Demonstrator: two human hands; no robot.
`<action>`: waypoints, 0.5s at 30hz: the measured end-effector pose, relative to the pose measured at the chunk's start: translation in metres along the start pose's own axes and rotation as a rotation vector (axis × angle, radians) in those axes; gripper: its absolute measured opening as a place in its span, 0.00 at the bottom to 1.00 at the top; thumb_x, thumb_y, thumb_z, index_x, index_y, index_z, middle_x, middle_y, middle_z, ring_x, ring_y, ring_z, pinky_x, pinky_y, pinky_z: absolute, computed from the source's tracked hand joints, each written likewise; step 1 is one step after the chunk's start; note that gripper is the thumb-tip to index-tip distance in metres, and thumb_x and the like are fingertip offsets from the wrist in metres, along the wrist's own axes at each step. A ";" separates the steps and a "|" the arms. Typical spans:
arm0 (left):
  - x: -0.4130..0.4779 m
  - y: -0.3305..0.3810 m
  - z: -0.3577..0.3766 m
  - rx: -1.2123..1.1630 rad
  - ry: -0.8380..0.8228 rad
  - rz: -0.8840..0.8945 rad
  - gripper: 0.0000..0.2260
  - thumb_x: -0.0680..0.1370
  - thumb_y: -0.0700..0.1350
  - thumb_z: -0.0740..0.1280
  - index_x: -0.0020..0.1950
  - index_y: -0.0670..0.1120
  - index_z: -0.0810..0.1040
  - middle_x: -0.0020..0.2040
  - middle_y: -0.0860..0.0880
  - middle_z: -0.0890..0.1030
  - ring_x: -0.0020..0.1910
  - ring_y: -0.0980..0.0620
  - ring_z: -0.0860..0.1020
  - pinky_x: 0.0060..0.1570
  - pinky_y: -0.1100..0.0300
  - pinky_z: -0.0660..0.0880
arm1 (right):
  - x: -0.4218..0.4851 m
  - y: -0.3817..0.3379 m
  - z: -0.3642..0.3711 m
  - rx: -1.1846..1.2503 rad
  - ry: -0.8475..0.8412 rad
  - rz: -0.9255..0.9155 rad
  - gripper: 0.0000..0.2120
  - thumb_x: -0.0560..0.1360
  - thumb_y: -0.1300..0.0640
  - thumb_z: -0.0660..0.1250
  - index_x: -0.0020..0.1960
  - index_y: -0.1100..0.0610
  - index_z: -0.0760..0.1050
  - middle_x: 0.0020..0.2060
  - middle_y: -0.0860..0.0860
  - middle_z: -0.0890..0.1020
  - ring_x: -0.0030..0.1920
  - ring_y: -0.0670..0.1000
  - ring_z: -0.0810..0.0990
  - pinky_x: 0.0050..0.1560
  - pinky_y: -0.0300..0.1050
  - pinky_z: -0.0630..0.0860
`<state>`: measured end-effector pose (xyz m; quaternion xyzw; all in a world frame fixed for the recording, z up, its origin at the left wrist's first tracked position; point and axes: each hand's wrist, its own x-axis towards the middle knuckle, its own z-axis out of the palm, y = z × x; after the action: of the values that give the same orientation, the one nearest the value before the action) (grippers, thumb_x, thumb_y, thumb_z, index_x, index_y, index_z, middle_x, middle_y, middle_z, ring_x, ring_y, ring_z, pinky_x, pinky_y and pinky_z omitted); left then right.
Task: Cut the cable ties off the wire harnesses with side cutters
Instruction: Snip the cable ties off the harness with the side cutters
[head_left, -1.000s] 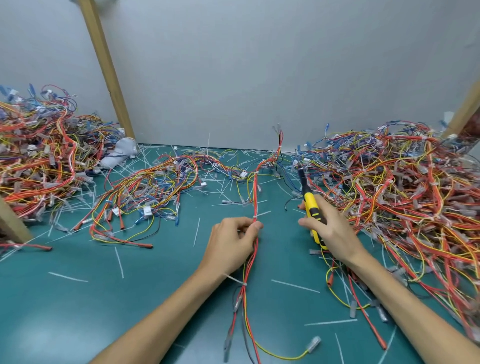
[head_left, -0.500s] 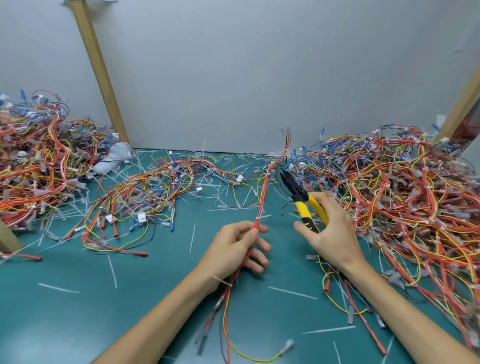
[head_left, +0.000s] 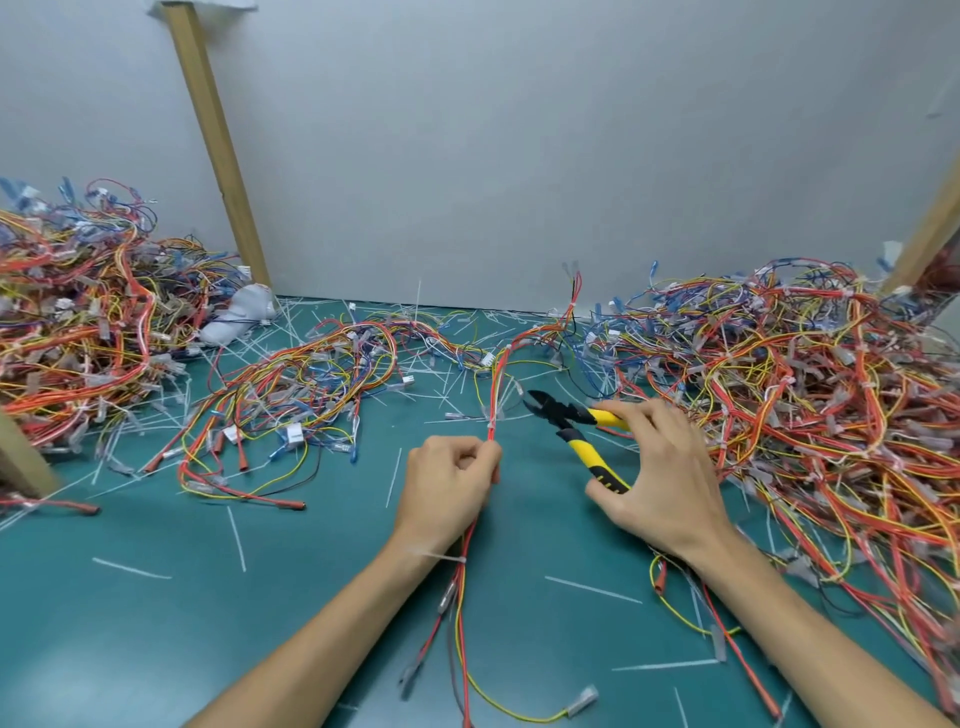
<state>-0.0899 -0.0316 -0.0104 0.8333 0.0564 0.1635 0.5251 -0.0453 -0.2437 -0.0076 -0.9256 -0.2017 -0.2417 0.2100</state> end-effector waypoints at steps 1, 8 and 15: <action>0.001 -0.001 0.000 -0.011 0.001 -0.018 0.15 0.74 0.41 0.65 0.26 0.44 0.73 0.21 0.48 0.72 0.21 0.55 0.67 0.28 0.64 0.67 | 0.000 0.000 0.000 -0.034 -0.015 -0.039 0.33 0.59 0.44 0.69 0.64 0.47 0.74 0.50 0.47 0.73 0.53 0.51 0.72 0.54 0.46 0.67; 0.002 -0.004 0.000 0.031 -0.019 -0.023 0.16 0.72 0.42 0.65 0.24 0.46 0.72 0.19 0.51 0.71 0.20 0.57 0.66 0.27 0.68 0.66 | -0.003 -0.005 -0.001 -0.067 -0.082 -0.143 0.35 0.59 0.40 0.67 0.66 0.47 0.73 0.51 0.45 0.72 0.52 0.51 0.72 0.54 0.45 0.69; 0.000 -0.006 0.000 0.085 -0.024 0.072 0.14 0.73 0.42 0.66 0.28 0.40 0.73 0.22 0.45 0.68 0.25 0.54 0.62 0.29 0.64 0.64 | -0.003 -0.008 -0.003 -0.074 -0.109 -0.150 0.37 0.59 0.40 0.66 0.68 0.48 0.73 0.49 0.45 0.72 0.50 0.51 0.71 0.53 0.46 0.70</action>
<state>-0.0893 -0.0291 -0.0158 0.8584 0.0270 0.1695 0.4834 -0.0528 -0.2394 -0.0047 -0.9269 -0.2724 -0.2132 0.1455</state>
